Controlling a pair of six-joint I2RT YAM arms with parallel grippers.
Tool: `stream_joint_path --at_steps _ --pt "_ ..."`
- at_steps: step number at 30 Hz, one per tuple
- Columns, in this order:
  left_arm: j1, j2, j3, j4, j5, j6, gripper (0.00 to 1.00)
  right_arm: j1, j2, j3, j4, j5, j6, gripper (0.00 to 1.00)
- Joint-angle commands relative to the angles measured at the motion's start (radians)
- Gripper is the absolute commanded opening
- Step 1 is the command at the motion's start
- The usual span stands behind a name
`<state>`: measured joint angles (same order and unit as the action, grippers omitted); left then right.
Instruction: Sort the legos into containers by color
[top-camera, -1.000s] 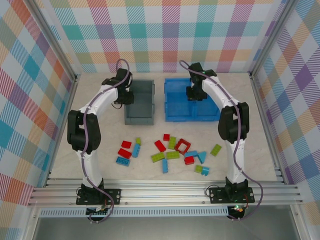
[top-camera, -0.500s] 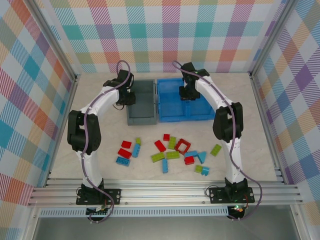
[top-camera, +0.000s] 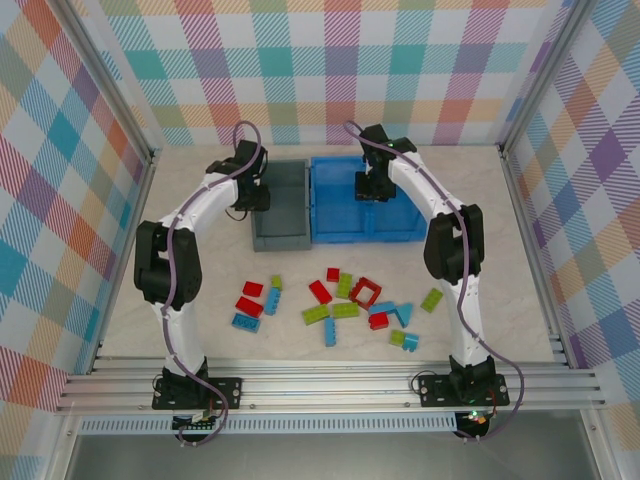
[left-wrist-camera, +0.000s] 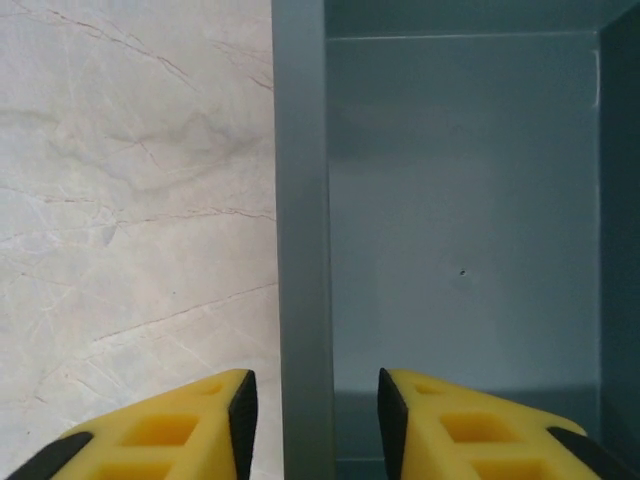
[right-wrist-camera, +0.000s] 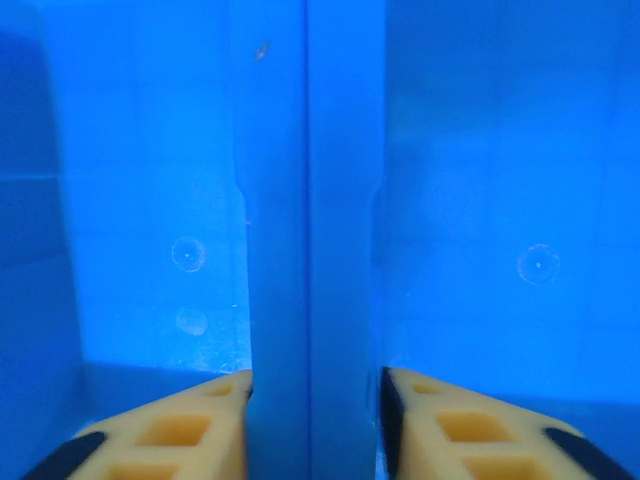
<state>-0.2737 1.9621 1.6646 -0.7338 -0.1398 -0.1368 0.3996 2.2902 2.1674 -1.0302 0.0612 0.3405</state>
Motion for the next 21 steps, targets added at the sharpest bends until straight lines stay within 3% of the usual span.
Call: stream_joint_path --at_steps 1,6,8,12,15,18,21 --pt "-0.013 -0.075 0.027 -0.042 -0.02 0.007 0.42 0.018 -0.027 0.017 -0.01 -0.059 0.03 0.45" --pt "-0.014 -0.195 0.027 -0.069 -0.072 -0.031 0.62 0.018 -0.113 0.016 -0.01 -0.038 0.034 0.58" --pt "-0.013 -0.258 0.011 -0.086 -0.089 -0.054 0.65 0.019 -0.155 0.018 -0.014 -0.019 0.032 0.61" --pt "-0.013 -0.418 -0.076 -0.118 -0.094 -0.115 0.65 0.021 -0.284 -0.018 -0.011 -0.009 0.029 0.61" --pt "-0.013 -0.533 -0.171 -0.142 -0.036 -0.173 0.65 0.038 -0.409 -0.106 0.01 -0.017 0.025 0.61" --pt "-0.035 -0.637 -0.28 -0.2 0.025 -0.22 0.63 0.087 -0.571 -0.263 0.042 -0.029 0.024 0.62" --pt "-0.12 -0.737 -0.416 -0.245 0.023 -0.261 0.62 0.176 -0.746 -0.484 0.116 -0.054 0.045 0.62"
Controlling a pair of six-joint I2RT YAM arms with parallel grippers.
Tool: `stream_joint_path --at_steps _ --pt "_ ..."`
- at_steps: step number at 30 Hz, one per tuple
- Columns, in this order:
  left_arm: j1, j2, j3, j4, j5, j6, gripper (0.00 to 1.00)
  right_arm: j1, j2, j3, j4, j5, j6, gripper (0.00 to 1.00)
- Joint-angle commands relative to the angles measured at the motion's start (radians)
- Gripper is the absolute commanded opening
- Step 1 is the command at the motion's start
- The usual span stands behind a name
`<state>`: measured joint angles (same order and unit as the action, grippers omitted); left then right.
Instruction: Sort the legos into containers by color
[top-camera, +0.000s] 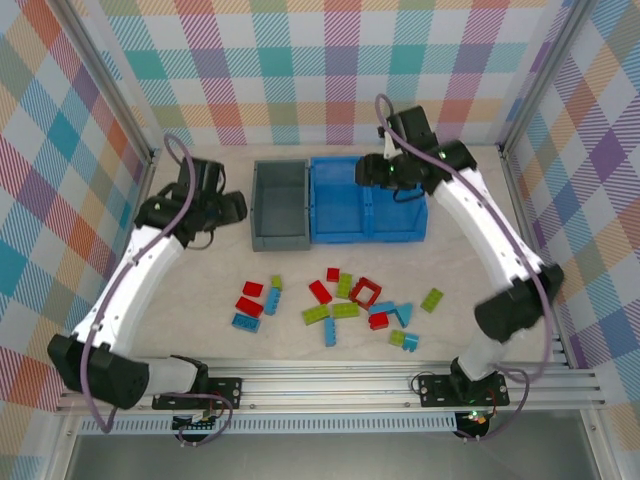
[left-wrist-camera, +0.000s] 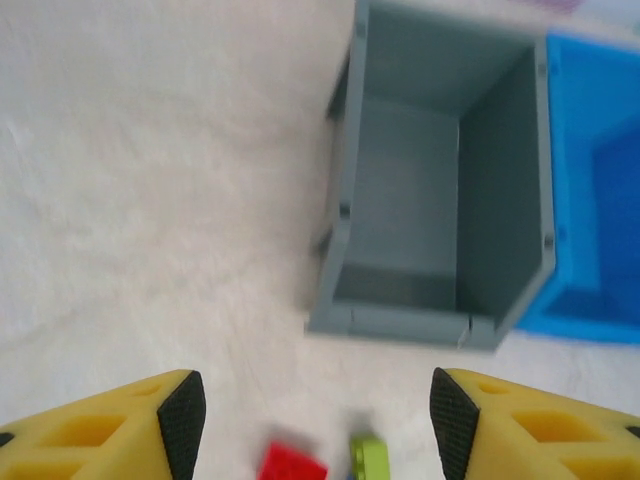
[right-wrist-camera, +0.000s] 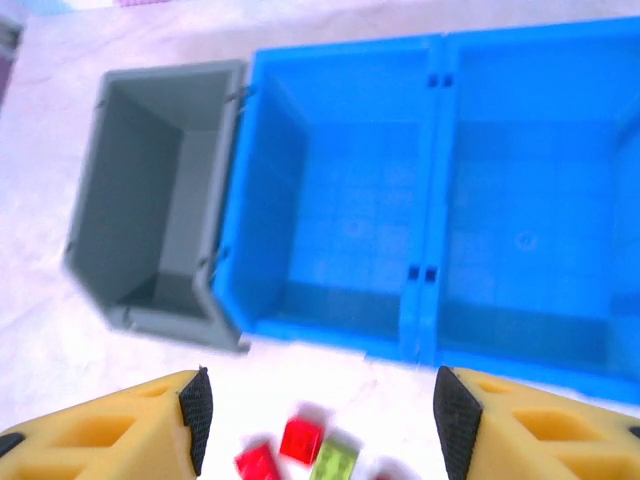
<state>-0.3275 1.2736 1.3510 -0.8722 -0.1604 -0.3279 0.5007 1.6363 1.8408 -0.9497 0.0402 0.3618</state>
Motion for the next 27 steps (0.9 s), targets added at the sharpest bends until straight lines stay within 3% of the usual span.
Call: stream_joint_path --at_steps 1,6,12,21,27 --pt "-0.1 -0.074 -0.152 -0.109 0.048 -0.094 0.61 0.107 -0.145 -0.23 0.065 -0.049 0.036 0.62" --pt "-0.321 -0.128 -0.393 -0.05 0.023 -0.196 0.61 0.363 -0.429 -0.632 0.277 -0.091 0.102 0.67" --pt "-0.404 -0.04 -0.468 0.071 -0.009 -0.175 0.6 0.635 -0.666 -0.916 0.415 0.05 0.203 0.72" --pt "-0.412 0.119 -0.487 0.181 -0.04 -0.109 0.44 0.667 -0.718 -0.959 0.387 0.116 0.26 0.72" --pt "-0.413 0.182 -0.497 0.211 -0.046 -0.112 0.43 0.669 -0.684 -0.946 0.414 0.094 0.271 0.71"
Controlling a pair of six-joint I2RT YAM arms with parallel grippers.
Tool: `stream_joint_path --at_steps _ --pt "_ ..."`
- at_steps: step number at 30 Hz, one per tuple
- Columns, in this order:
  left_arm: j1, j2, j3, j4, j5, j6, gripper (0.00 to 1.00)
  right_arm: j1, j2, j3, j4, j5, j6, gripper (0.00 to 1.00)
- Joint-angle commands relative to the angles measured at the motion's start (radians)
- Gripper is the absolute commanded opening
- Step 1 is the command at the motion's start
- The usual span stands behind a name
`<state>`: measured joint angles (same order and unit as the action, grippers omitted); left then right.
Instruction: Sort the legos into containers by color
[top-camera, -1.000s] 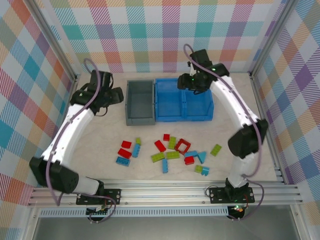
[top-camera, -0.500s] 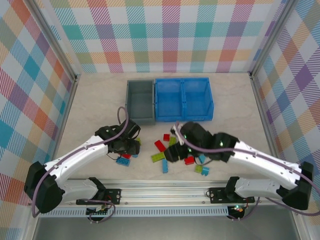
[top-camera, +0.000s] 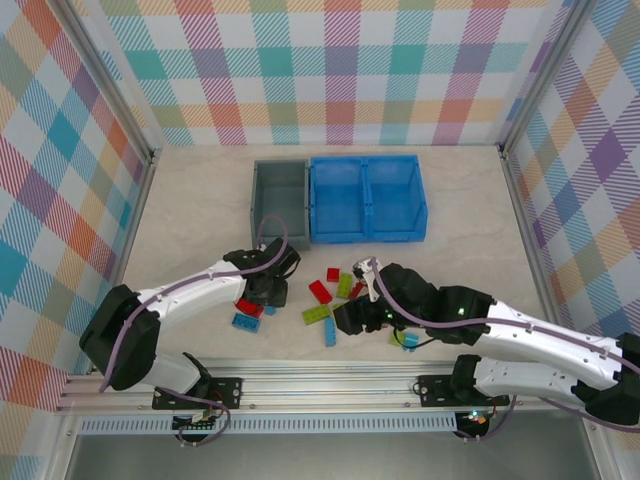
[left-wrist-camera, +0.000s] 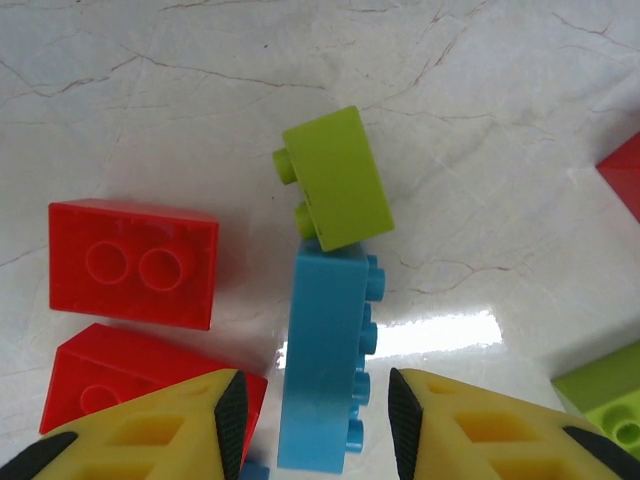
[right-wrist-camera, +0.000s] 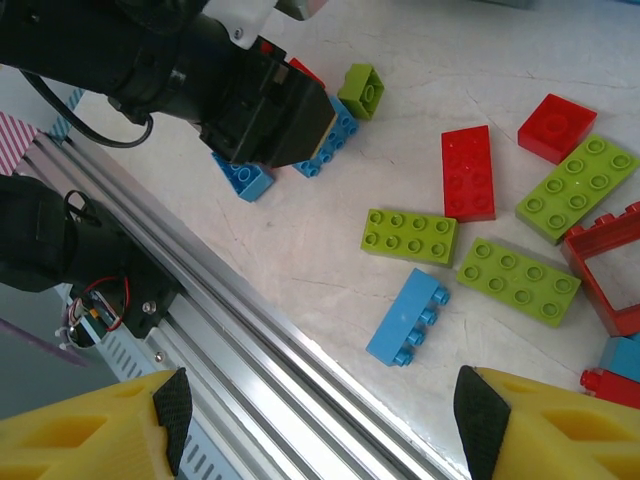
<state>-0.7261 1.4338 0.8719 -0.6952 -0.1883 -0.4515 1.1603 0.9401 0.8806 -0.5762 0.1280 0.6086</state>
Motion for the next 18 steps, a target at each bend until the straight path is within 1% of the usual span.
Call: stream_joint_path --at_steps 1,5,7,11,14,16,18 --pt "-0.014 0.034 -0.022 0.041 -0.022 0.01 0.43 0.009 0.011 0.012 0.044 0.005 0.026 0.71" --pt "-0.014 0.095 -0.025 0.068 -0.02 0.01 0.41 0.009 0.002 0.008 0.047 0.01 0.04 0.71" --pt "-0.015 0.123 -0.018 0.068 -0.038 0.007 0.39 0.009 -0.001 0.006 0.047 0.011 0.042 0.71" --pt "-0.015 0.144 -0.022 0.092 -0.038 0.008 0.31 0.009 -0.001 0.008 0.038 0.015 0.042 0.71" --pt "-0.02 0.119 -0.014 0.078 -0.042 0.003 0.26 0.009 0.002 0.014 0.024 0.027 0.041 0.71" --pt "-0.027 0.081 0.009 0.035 -0.039 -0.01 0.24 0.009 0.002 0.023 0.015 0.04 0.039 0.7" --pt "-0.04 0.021 0.058 -0.046 -0.045 -0.03 0.24 0.009 -0.005 0.039 -0.003 0.069 0.034 0.7"
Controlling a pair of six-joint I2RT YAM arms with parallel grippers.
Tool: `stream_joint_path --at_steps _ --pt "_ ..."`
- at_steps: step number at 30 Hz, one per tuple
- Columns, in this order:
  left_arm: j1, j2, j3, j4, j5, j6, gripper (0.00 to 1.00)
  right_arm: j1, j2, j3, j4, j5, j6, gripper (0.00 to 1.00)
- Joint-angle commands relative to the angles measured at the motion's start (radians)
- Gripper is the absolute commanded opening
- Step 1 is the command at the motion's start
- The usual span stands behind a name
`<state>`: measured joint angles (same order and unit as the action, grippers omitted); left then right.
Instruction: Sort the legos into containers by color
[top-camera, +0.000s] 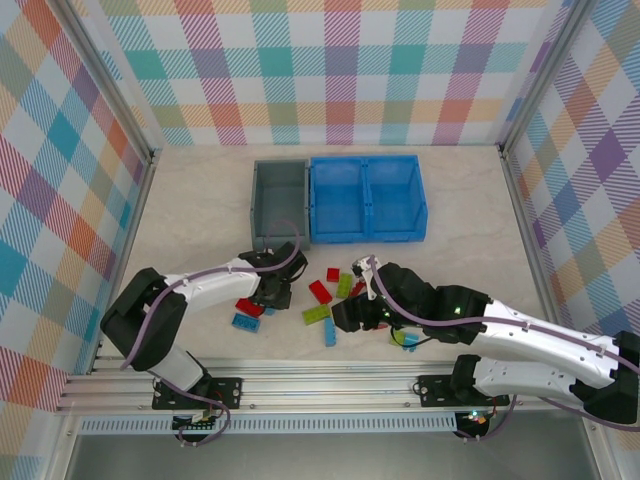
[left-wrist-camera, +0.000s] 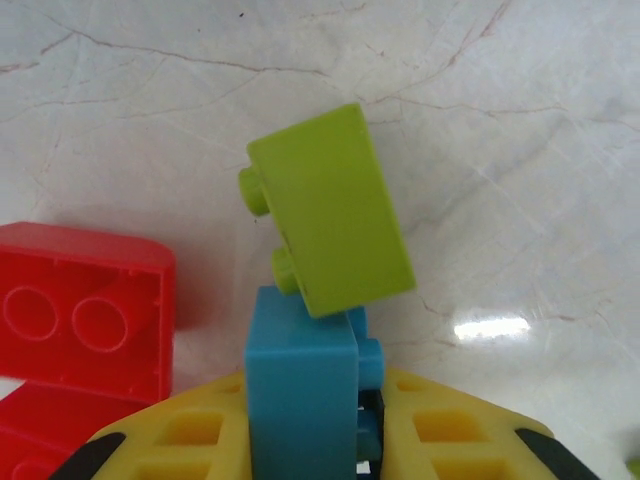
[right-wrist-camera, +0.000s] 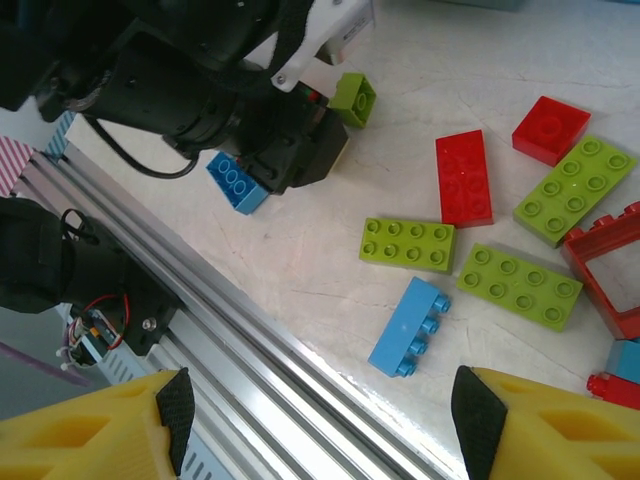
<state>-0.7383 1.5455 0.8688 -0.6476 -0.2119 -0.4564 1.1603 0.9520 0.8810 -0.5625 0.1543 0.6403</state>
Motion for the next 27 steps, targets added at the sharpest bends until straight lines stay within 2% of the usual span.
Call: stream_joint_path --at_steps 1,4,7,13,18,24,27 --pt "-0.028 -0.118 0.089 -0.129 -0.022 -0.034 0.24 0.009 -0.023 0.043 -0.022 0.058 0.0 0.7" --pt "-0.025 -0.181 0.204 -0.207 -0.032 -0.027 0.24 0.009 -0.049 0.056 -0.022 0.123 -0.007 0.69" --pt "0.022 -0.137 0.351 -0.233 -0.024 0.019 0.24 0.008 -0.062 0.07 0.008 0.202 -0.031 0.69" --pt "0.163 0.106 0.578 -0.132 -0.018 0.107 0.24 -0.013 -0.001 0.151 0.105 0.304 -0.13 0.71" --pt "0.254 0.376 0.791 -0.097 -0.006 0.16 0.25 -0.056 0.067 0.205 0.107 0.295 -0.13 0.71" --pt "0.312 0.574 0.931 -0.116 0.031 0.15 0.27 -0.079 0.078 0.185 0.08 0.281 -0.09 0.71" --pt "0.32 0.608 0.937 -0.112 0.053 0.14 0.33 -0.095 0.07 0.166 0.058 0.277 -0.063 0.71"
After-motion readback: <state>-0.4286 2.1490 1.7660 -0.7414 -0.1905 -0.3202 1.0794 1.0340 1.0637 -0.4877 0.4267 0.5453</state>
